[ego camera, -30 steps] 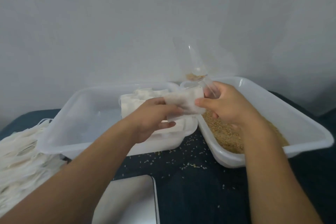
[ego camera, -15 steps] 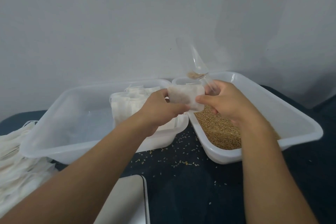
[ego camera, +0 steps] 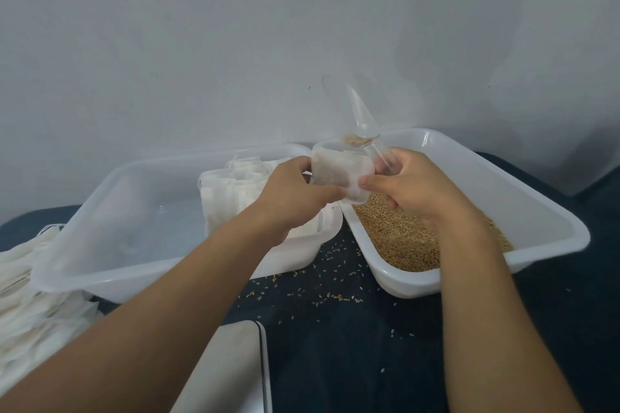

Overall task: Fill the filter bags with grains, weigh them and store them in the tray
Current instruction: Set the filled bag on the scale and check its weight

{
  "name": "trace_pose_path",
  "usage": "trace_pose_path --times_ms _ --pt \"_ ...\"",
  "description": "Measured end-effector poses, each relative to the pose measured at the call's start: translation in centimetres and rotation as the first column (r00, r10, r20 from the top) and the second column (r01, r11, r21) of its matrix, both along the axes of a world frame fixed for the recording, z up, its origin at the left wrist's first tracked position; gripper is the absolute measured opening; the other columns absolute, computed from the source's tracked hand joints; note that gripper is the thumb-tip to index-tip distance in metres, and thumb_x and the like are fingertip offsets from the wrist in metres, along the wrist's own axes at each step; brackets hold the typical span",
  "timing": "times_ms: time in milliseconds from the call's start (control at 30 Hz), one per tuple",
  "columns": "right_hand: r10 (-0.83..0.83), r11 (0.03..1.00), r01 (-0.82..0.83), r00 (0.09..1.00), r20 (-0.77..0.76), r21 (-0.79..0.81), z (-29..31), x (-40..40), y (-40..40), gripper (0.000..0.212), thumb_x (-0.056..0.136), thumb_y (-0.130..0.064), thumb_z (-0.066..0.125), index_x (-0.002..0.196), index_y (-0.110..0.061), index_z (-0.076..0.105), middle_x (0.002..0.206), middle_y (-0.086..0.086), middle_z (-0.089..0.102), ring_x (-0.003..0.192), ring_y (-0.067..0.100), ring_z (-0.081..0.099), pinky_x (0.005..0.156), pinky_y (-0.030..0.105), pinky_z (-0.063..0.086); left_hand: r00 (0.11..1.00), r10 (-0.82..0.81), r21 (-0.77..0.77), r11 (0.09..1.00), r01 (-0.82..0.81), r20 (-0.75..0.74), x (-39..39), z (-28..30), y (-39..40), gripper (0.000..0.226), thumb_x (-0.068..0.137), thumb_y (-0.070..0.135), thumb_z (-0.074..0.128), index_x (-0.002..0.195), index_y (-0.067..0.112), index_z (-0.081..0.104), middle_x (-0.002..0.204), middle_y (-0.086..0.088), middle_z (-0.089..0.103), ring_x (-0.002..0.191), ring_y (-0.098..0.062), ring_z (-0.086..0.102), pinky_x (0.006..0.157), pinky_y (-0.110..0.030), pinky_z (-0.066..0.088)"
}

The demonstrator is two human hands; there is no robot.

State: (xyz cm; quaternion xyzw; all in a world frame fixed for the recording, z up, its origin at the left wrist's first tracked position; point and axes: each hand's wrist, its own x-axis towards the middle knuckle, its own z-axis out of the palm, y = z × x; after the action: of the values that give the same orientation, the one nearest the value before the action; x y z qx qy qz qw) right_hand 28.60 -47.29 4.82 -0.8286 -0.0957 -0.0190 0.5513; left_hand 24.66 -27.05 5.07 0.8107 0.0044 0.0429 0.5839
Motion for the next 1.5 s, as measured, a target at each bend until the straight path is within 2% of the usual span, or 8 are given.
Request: trace_pose_path --times_ms 133,333,733,900,1067,1200,1367,1500 --pt "-0.003 1.000 0.003 1.000 -0.001 0.010 -0.01 0.00 -0.25 0.022 0.084 -0.026 0.083 0.100 -0.018 0.070 0.084 -0.001 0.070 0.044 0.005 0.051 0.042 0.016 0.040 1.000 -0.003 0.001 1.000 0.003 0.006 0.34 0.16 -0.14 0.040 0.071 0.025 0.087 0.108 0.020 0.072 0.101 -0.003 0.076 0.087 -0.018 0.071 0.078 -0.033 0.057" --pt "-0.027 1.000 0.027 1.000 0.016 0.015 0.11 -0.01 -0.19 0.026 0.084 -0.024 0.083 0.097 -0.010 0.066 0.073 -0.003 0.062 0.041 0.005 0.048 0.038 0.015 0.035 1.000 -0.001 0.005 1.000 0.001 0.004 0.49 0.38 -0.20 0.034 0.076 0.020 0.088 0.107 0.021 0.073 0.101 -0.006 0.076 0.084 -0.016 0.070 0.073 -0.031 0.055" --pt "-0.017 1.000 0.017 1.000 0.010 -0.024 0.07 -0.19 -0.36 0.021 0.085 -0.028 0.083 0.092 -0.018 0.065 0.077 -0.005 0.064 0.042 0.003 0.051 0.037 0.013 0.035 1.000 0.002 -0.005 1.000 -0.002 0.007 0.58 0.31 -0.43 0.032 0.077 0.018 0.087 0.105 0.021 0.072 0.100 -0.006 0.076 0.085 -0.016 0.069 0.078 -0.034 0.056" --pt "-0.027 0.999 0.027 1.000 0.015 -0.046 0.14 -0.26 -0.35 0.021 0.085 -0.028 0.082 0.089 -0.021 0.063 0.074 -0.006 0.063 0.043 0.003 0.051 0.042 0.018 0.037 1.000 0.010 -0.008 1.000 -0.010 0.015 0.68 0.11 -0.55 0.032 0.076 0.018 0.088 0.104 0.020 0.073 0.099 -0.006 0.077 0.082 -0.014 0.069 0.078 -0.034 0.057" --pt "-0.037 0.999 0.037 0.999 0.017 -0.037 0.08 -0.20 -0.15 0.019 0.086 -0.027 0.082 0.093 -0.019 0.066 0.078 -0.005 0.067 0.042 0.002 0.051 0.038 0.015 0.036 1.000 0.025 -0.006 1.000 -0.025 0.016 0.77 -0.29 -0.68 0.030 0.077 0.017 0.087 0.103 0.022 0.073 0.097 -0.002 0.077 0.091 -0.019 0.073 0.081 -0.035 0.059" --pt "-0.029 0.999 0.029 1.000 0.004 -0.024 -0.06 -0.19 -0.17 0.017 0.085 -0.024 0.082 0.092 -0.020 0.067 0.074 -0.007 0.067 0.041 0.002 0.051 0.036 0.013 0.033 0.999 0.029 -0.013 1.000 -0.029 0.013 0.76 -0.25 -0.66 0.029 0.078 0.016 0.087 0.103 0.020 0.073 0.098 -0.005 0.077 0.085 -0.016 0.071 0.082 -0.037 0.059" --pt "-0.026 0.999 0.026 1.000 0.005 -0.030 -0.05 -0.07 -0.14 0.020 0.086 -0.020 0.080 0.101 -0.015 0.068 0.088 0.004 0.070 0.041 0.002 0.051 0.036 0.015 0.034 0.999 0.028 -0.020 0.999 -0.027 0.019 0.77 -0.21 -0.82 0.029 0.077 0.017 0.087 0.103 0.021 0.073 0.096 -0.004 0.076 0.079 -0.012 0.069 0.081 -0.036 0.059" --pt "-0.027 0.999 0.028 1.000 0.015 -0.033 -0.09 0.02 -0.16 0.020 0.085 -0.022 0.080 0.100 -0.018 0.067 0.093 0.006 0.072 0.043 0.003 0.051 0.038 0.018 0.036 1.000 0.025 -0.031 0.999 -0.025 0.004 0.80 -0.28 -0.86 0.030 0.078 0.017 0.086 0.105 0.020 0.073 0.098 -0.005 0.077 0.085 -0.016 0.071 0.086 -0.039 0.060"
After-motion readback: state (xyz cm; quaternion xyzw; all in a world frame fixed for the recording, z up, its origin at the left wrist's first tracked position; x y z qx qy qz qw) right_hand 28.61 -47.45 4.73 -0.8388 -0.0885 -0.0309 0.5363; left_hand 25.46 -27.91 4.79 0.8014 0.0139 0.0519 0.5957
